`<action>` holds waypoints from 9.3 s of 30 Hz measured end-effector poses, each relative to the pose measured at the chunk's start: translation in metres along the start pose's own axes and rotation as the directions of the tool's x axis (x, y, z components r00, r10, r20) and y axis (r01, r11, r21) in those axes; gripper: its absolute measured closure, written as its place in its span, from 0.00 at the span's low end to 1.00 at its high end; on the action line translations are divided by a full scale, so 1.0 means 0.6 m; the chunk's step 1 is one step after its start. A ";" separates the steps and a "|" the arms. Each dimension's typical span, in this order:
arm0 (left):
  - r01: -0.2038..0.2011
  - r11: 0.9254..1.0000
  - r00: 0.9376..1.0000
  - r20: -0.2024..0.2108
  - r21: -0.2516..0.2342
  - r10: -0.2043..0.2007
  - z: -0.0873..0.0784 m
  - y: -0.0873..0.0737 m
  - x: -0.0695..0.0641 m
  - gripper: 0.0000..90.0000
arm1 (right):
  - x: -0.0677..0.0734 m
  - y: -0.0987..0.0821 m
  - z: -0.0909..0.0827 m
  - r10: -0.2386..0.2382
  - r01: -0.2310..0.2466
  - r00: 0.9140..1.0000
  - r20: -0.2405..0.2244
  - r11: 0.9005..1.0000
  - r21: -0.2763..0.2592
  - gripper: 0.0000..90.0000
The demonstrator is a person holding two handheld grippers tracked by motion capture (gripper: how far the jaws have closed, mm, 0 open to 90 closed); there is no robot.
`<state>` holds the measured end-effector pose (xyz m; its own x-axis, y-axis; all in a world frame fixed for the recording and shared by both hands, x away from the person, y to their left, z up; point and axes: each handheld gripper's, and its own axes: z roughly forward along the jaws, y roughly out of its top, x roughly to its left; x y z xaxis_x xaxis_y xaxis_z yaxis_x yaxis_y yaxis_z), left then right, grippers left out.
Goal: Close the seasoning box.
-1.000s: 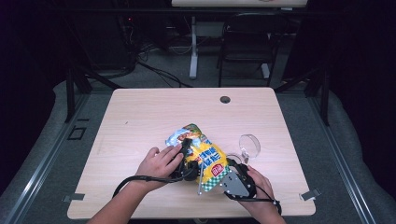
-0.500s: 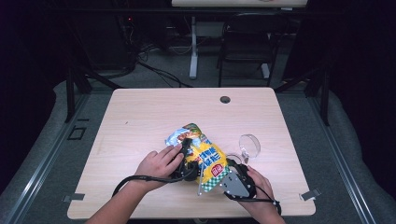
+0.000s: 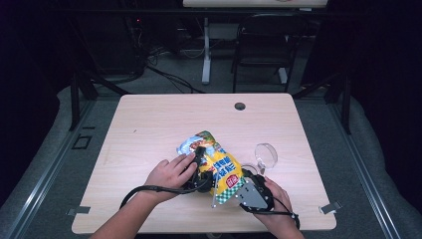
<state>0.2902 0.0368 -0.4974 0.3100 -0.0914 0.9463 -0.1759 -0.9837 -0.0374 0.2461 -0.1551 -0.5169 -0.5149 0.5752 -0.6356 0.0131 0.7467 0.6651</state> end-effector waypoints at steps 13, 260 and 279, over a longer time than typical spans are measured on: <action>-0.047 0.999 0.999 0.003 0.008 0.047 0.002 0.006 0.005 0.73 | -0.004 -0.007 0.003 0.071 -0.071 0.997 -0.024 0.997 -0.008 0.78; -0.254 0.967 0.961 -0.109 0.007 0.253 -0.034 0.060 0.052 0.83 | -0.009 -0.020 0.017 0.232 -0.233 0.972 -0.028 0.972 -0.018 0.78; -0.287 0.958 0.950 -0.129 0.007 0.286 -0.040 0.067 0.060 0.83 | -0.011 -0.019 0.015 0.235 -0.236 0.972 -0.024 0.971 -0.028 0.78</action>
<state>0.2720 -0.0021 -0.4570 0.1240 -0.3481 0.9292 -0.2505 -0.9171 -0.3101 0.2572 -0.1644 -0.5242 -0.5179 0.7263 -0.4519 0.1100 0.5804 0.8068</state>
